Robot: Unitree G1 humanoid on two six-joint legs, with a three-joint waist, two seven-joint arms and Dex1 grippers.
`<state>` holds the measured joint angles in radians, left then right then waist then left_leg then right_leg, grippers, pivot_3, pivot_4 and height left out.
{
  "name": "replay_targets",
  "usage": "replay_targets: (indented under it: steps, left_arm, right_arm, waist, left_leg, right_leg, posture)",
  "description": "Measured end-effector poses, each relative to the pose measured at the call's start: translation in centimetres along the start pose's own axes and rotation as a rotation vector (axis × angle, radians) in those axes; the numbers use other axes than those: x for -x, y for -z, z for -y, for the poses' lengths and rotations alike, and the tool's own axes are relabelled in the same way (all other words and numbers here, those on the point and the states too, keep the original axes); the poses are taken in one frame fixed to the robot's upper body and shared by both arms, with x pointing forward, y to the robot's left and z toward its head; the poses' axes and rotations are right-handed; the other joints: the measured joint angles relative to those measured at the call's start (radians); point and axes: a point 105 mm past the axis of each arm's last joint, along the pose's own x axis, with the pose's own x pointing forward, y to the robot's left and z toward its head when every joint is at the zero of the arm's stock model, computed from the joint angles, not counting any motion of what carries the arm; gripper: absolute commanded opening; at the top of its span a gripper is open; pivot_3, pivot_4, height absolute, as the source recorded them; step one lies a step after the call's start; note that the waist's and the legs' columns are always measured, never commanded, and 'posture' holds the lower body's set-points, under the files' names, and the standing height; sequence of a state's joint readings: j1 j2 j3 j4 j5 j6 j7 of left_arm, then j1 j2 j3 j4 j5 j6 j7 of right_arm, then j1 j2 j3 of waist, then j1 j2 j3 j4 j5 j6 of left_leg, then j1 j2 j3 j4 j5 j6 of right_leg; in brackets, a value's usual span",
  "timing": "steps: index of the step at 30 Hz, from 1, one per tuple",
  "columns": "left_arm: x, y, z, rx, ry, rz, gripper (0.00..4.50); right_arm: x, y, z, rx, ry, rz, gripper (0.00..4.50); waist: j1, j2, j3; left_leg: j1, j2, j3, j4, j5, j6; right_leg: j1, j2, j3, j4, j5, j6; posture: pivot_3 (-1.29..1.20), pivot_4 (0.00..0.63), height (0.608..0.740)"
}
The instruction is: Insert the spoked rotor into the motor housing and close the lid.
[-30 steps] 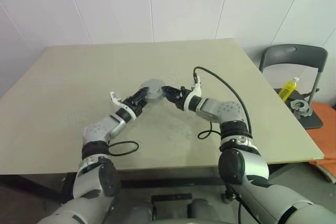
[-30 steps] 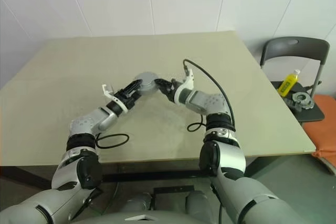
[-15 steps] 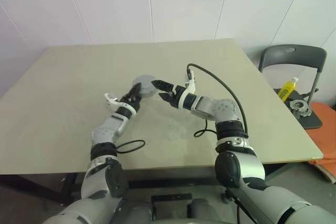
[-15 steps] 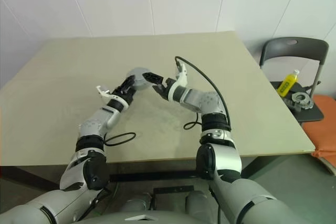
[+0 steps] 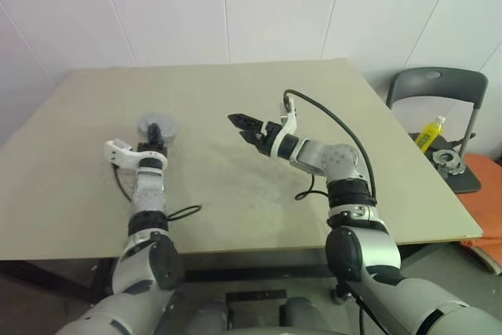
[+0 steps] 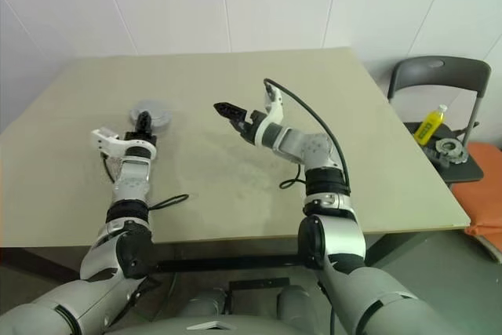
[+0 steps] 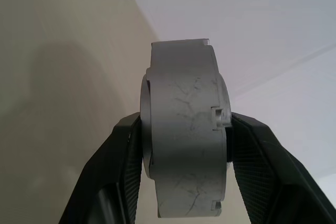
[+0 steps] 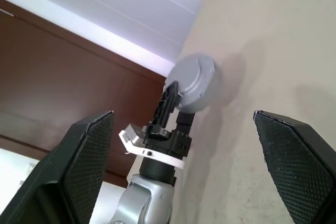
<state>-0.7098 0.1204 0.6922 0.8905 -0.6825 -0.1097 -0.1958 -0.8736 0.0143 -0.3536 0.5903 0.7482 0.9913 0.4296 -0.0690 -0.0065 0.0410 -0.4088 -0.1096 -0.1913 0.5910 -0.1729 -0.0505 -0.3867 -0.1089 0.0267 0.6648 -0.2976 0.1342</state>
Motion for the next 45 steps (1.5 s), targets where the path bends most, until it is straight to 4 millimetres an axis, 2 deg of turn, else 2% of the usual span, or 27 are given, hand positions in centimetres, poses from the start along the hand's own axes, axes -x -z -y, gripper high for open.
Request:
replay_targets:
  steps: [2, 6, 10, 13, 19, 42, 45]
  left_arm:
    - [0.0, -0.8, -1.3, -0.052, -0.067, 0.037, 2.22]
    - [0.1, -2.4, -2.7, -0.136, -0.127, 0.093, 2.22]
    - [-0.2, -4.1, -2.8, -0.213, -0.128, 0.146, 2.22]
    - [-0.3, -4.7, -2.8, -0.233, -0.130, 0.167, 2.22]
    - [-0.2, -4.2, -3.3, -0.232, -0.157, 0.145, 2.22]
    - [-0.2, -3.1, -3.4, -0.271, -0.166, 0.093, 2.22]
    - [-0.3, -3.0, -3.4, -0.269, -0.171, 0.087, 3.10]
  right_arm:
    - [0.0, 0.2, 0.0, 0.007, -0.002, -0.007, 4.44]
    - [0.0, 0.1, -0.3, 0.027, -0.011, -0.008, 4.44]
    - [0.1, 0.1, -0.3, 0.033, -0.014, -0.009, 4.44]
    - [0.1, 0.1, -0.3, 0.036, -0.012, -0.011, 4.44]
    - [0.1, 0.0, -0.3, 0.041, -0.017, -0.008, 4.44]
    - [0.1, 0.1, -0.1, 0.079, -0.002, -0.008, 4.44]
    - [0.0, 0.1, -0.1, 0.080, -0.004, -0.009, 4.50]
  waist:
    - [0.000, 0.000, 0.000]
    - [0.000, -0.001, 0.000]
    - [0.000, -0.001, 0.000]
    - [0.000, -0.001, 0.000]
    - [-0.001, -0.001, 0.000]
    - [-0.001, -0.001, -0.001]
    - [-0.001, -0.001, -0.001]
  left_leg:
    - [0.000, 0.000, 0.000, 0.000, 0.000, 0.000]
    - [0.000, 0.000, 0.000, 0.001, 0.000, 0.000]
    - [0.000, 0.000, 0.000, 0.001, 0.000, 0.000]
    - [0.000, 0.000, 0.000, 0.001, 0.000, 0.000]
    - [0.000, 0.000, -0.001, 0.001, 0.000, 0.000]
    - [0.000, 0.000, -0.001, 0.002, 0.000, 0.000]
    - [0.000, 0.000, -0.001, 0.003, 0.000, 0.000]
  right_leg:
    - [0.000, 0.000, 0.000, 0.000, 0.000, 0.000]
    - [0.000, 0.000, 0.000, 0.000, 0.001, 0.001]
    - [0.001, 0.001, 0.000, 0.000, 0.001, 0.001]
    - [0.000, 0.001, 0.000, 0.000, 0.001, 0.001]
    - [0.001, 0.001, 0.000, 0.000, 0.001, 0.001]
    - [0.001, 0.002, 0.000, 0.001, 0.001, 0.000]
    - [0.001, 0.002, 0.000, 0.001, 0.002, 0.000]
  posture:
    - [0.00, 0.000, 0.740]
    - [0.00, 0.000, 0.740]
    - [0.00, 0.000, 0.740]
    - [0.00, 0.000, 0.740]
    - [0.00, 0.000, 0.740]
    - [0.00, 0.000, 0.740]
    - [0.00, 0.000, 0.740]
